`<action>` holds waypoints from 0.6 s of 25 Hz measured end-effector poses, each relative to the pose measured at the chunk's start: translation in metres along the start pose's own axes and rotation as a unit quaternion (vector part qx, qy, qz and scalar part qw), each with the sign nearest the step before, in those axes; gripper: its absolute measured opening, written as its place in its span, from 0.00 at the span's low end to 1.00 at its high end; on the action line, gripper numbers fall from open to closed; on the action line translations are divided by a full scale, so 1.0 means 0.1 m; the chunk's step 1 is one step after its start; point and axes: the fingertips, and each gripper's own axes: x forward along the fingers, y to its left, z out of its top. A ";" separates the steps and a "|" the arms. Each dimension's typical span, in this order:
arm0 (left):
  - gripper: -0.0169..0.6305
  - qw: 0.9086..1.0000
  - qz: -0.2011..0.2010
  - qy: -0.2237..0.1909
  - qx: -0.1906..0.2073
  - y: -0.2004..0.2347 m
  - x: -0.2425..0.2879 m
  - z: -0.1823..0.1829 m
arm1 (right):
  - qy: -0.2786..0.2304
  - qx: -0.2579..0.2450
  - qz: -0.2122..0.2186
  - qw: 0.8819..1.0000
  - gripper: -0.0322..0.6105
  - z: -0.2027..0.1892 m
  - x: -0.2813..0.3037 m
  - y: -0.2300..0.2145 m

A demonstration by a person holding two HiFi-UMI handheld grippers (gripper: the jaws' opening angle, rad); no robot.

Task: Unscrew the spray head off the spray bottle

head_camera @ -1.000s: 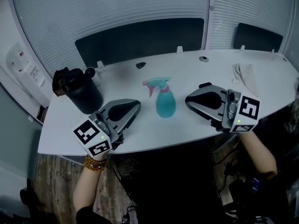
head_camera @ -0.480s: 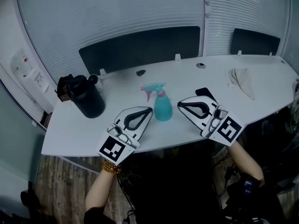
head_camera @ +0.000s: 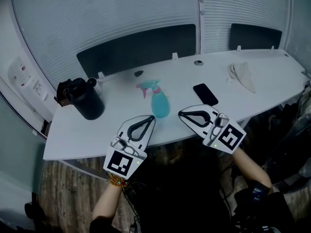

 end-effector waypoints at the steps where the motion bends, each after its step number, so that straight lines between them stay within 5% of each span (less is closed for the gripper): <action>1: 0.03 1.000 0.004 0.004 -0.006 -0.05 -0.03 0.01 | -0.002 0.002 0.001 1.000 0.05 0.02 -0.02 0.05; 15: 0.03 0.995 0.055 -0.006 -0.088 -0.74 -0.84 0.14 | -0.005 0.025 -0.005 1.000 0.05 0.40 -0.32 1.05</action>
